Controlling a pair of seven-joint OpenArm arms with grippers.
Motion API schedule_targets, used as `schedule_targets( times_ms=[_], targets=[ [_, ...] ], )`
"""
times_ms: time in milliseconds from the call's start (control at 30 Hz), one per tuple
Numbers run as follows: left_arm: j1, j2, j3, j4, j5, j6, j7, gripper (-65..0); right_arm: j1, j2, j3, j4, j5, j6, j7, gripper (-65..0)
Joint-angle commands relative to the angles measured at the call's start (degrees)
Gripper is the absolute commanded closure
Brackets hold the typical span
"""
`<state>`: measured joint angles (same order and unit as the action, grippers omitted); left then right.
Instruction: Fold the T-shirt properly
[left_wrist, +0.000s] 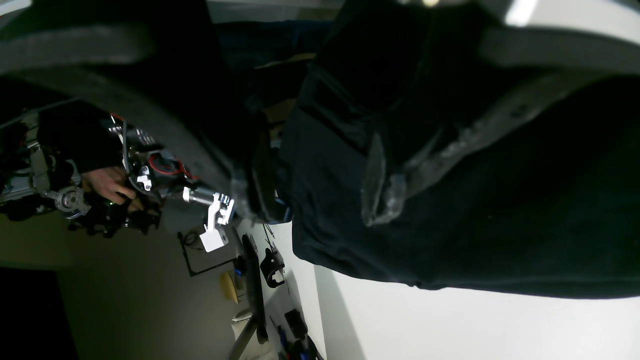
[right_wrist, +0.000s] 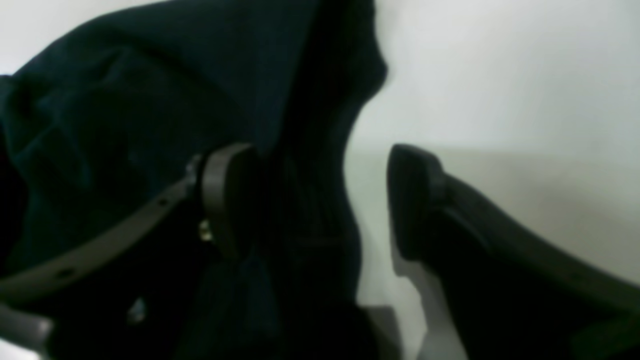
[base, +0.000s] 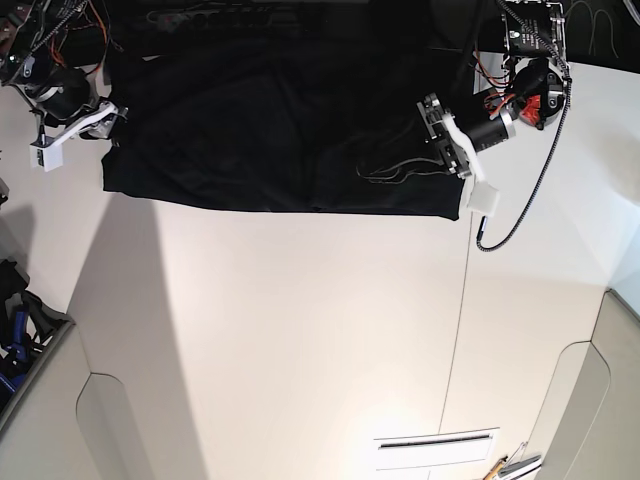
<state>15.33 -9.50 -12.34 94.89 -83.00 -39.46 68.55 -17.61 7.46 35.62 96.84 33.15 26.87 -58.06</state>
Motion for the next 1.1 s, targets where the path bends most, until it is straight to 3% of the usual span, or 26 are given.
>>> schedule_targets(
  times_ms=[0, 67, 167, 233, 367, 467, 633, 733, 900, 1067],
  targets=[
    [-0.74, -0.17, -0.11, 1.07, -1.57, -0.54, -0.59, -31.6, -0.35, 0.28, 0.02, 0.33, 0.74, 0.39, -1.77, -39.7],
    [-0.94, -0.2, -0.11, 1.07, -1.57, -0.54, -0.59, -31.6, -0.28, 0.28, 0.02, 0.33, 2.12, 0.42, -1.75, -31.2],
    [-1.07, -0.2, -0.11, 1.07, -1.6, -0.54, -0.59, -31.6, -0.2, 0.28, 0.02, 0.33, 3.98, 0.35, -1.75, -8.9],
    [-1.22, -0.24, -0.42, 1.09, -1.6, -0.54, -0.57, -31.6, -0.07, 0.28, 0.02, 0.33, 5.57, 0.37, -1.73, 0.0],
    [-2.01, -0.7, -5.31, 1.11, -1.62, -0.54, 0.83, -31.6, 0.13, 0.28, 0.04, 0.66, 9.27, 0.63, -1.75, 0.0],
    [-1.92, -2.62, -10.05, 1.11, -1.25, -0.54, 0.96, -30.3, 0.11, 0.28, 0.04, 2.36, 11.96, 2.99, -2.43, 0.0],
    [-1.7, -4.87, -15.32, 1.09, 6.91, -0.54, 0.66, -9.7, 0.09, -0.37, 0.0, 9.9, 16.11, 4.28, -4.72, 0.0],
    [-1.14, -5.55, -16.81, 1.07, 12.07, -0.54, -0.13, -1.2, 0.0, -2.95, -0.11, 16.15, 19.61, 4.5, -6.88, 0.0],
    [0.83, -5.66, -16.83, 1.01, 21.94, -0.54, -4.96, 0.0, -0.59, -9.11, -4.28, 23.54, 23.3, 4.5, -8.61, 0.0],
    [1.05, -5.62, -16.83, 0.98, 25.27, -0.54, -5.77, 0.0, -0.52, -12.83, -16.85, 23.85, 21.35, 4.94, -7.32, 0.0]
  ],
)
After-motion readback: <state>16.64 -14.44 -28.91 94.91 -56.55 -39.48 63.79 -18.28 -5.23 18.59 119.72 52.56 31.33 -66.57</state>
